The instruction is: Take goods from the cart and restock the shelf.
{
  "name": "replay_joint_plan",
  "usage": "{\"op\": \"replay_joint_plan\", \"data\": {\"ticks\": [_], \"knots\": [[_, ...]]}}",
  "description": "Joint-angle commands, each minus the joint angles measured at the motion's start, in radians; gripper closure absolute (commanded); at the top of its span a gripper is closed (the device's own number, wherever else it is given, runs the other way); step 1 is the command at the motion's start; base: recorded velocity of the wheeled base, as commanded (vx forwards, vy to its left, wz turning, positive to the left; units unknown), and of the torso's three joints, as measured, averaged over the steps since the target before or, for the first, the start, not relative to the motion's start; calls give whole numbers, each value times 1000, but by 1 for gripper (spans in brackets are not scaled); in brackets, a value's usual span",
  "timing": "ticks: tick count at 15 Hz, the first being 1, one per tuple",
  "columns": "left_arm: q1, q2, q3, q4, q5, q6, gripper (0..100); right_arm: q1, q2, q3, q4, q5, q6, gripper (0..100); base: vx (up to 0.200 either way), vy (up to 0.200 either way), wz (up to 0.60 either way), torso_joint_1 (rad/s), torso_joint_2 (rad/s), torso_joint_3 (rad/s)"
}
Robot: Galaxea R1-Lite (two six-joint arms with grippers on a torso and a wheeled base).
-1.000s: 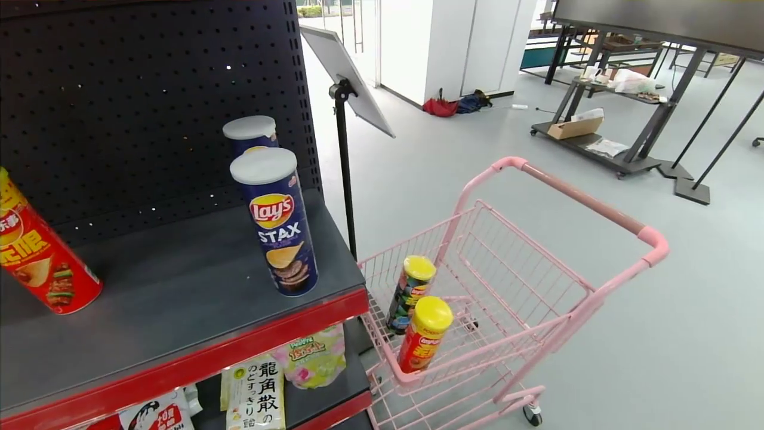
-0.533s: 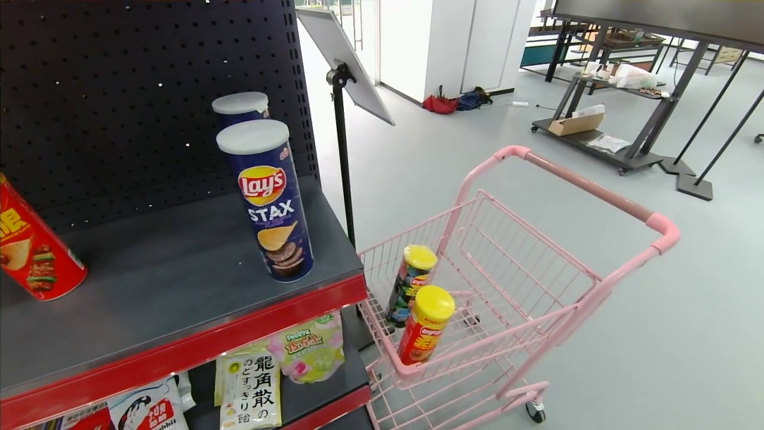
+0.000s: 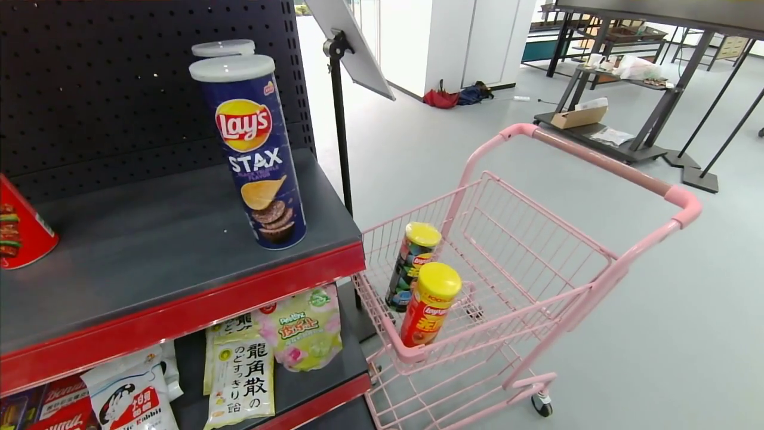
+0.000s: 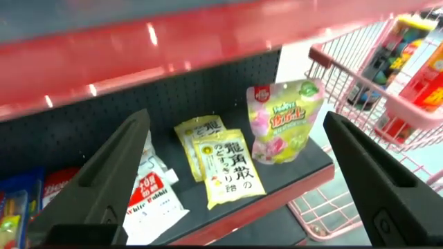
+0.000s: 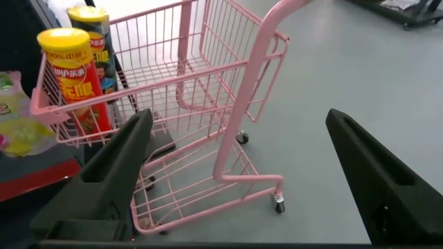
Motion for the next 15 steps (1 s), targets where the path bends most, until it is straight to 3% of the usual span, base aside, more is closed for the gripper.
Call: {"op": "replay_joint_plan", "data": {"ticks": [1, 5, 10, 11, 12, 13, 15], "knots": [[0, 0, 0, 0, 0, 2, 0, 0, 1, 0, 0, 0, 0, 0, 0, 0, 0, -173, 544, 354], [0, 0, 0, -2, 0, 0, 0, 0, 1, 0, 0, 2, -2, 0, 0, 0, 0, -148, 515, 361], [0, 0, 0, 0, 0, 2, 0, 5, 13, -18, -11, 38, -26, 0, 0, 0, 0, -29, 94, 71], [0, 0, 0, 0, 0, 2, 0, 37, 306, -311, -6, 130, 54, 0, 0, 0, 0, 0, 0, 0], [0, 0, 0, 0, 0, 2, 0, 66, 476, -446, -11, 163, 96, 0, 0, 0, 0, 0, 0, 0], [0, 0, 0, 0, 0, 5, 0, 130, 616, -528, -14, 235, 57, 0, 0, 0, 0, 0, 0, 0], [0, 0, 0, 0, 0, 3, 0, 164, 866, -574, -123, 255, 31, 0, 0, 0, 0, 0, 0, 0]]}}
